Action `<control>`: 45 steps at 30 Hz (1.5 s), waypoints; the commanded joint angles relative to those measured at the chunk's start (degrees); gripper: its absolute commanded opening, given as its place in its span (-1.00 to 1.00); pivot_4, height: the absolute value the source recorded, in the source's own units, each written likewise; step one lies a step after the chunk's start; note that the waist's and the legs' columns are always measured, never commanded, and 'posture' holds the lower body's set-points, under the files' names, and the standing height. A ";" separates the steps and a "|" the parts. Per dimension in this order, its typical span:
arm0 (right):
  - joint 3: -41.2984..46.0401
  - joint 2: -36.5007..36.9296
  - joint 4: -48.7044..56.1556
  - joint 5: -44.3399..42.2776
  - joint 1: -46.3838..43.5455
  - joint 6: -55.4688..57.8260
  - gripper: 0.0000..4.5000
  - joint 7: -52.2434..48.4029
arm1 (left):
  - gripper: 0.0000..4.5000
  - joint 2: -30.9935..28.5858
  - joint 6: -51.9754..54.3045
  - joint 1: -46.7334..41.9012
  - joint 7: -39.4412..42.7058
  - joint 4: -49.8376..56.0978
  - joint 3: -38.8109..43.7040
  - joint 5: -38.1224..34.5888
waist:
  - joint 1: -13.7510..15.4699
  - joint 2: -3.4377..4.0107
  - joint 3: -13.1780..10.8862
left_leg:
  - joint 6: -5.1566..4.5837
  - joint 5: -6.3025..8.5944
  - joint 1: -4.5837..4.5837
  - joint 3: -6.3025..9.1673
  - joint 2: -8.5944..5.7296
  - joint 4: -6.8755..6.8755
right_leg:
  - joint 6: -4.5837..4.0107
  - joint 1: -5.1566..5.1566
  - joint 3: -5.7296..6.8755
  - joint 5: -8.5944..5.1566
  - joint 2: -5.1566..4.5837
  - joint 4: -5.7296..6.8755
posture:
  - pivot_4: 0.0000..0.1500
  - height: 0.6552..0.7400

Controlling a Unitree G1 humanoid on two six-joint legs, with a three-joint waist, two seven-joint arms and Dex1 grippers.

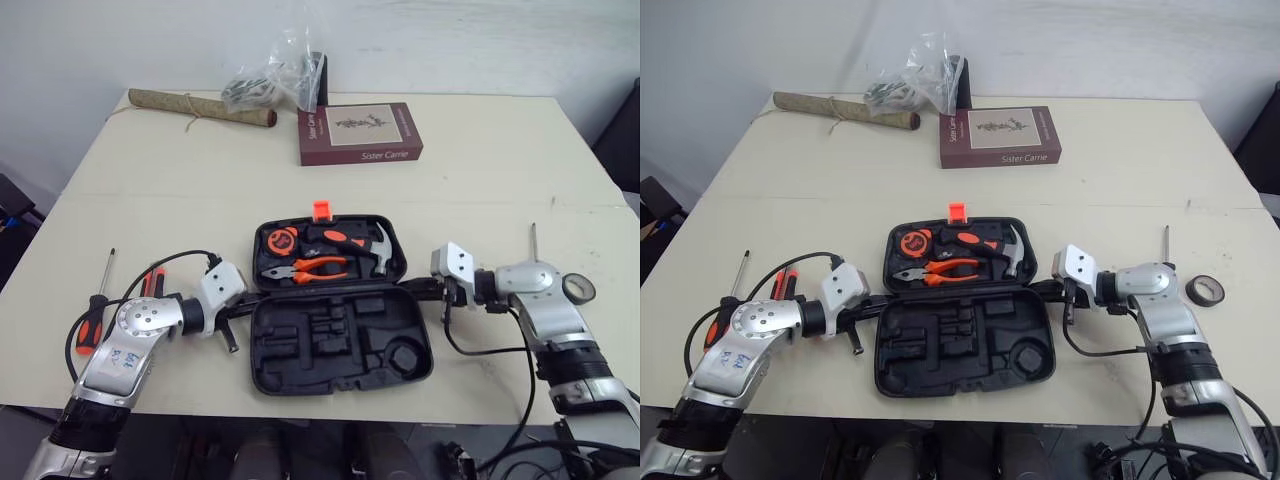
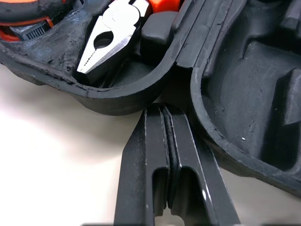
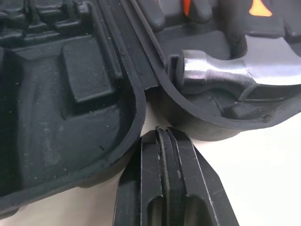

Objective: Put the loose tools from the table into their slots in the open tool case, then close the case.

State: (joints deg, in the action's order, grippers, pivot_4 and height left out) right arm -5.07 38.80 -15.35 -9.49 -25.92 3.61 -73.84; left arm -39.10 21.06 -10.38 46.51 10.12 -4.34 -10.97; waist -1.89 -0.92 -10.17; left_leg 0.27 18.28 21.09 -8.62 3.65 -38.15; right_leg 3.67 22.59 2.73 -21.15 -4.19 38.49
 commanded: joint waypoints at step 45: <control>47.96 8.02 -17.06 -13.01 41.96 -24.15 1.00 11.35 | 0.98 -13.70 -22.68 29.81 2.60 -38.31 64.48 -12.74 | -0.08 -0.26 0.10 | -0.37 0.63 -0.96 0.05 -0.07 0.53 | -0.07 -1.05 0.12 -0.04 -0.20 -0.81 | 1.00 1.00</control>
State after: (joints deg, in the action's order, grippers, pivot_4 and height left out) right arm 41.62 46.15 -32.72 -21.55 16.16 -18.70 -62.74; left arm -51.80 -0.22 18.98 48.45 -28.56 58.40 -22.44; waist -1.97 -1.18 -10.07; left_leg -0.09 18.89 20.10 -8.56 3.58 -37.54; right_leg 3.60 21.54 2.85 -21.19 -4.38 37.68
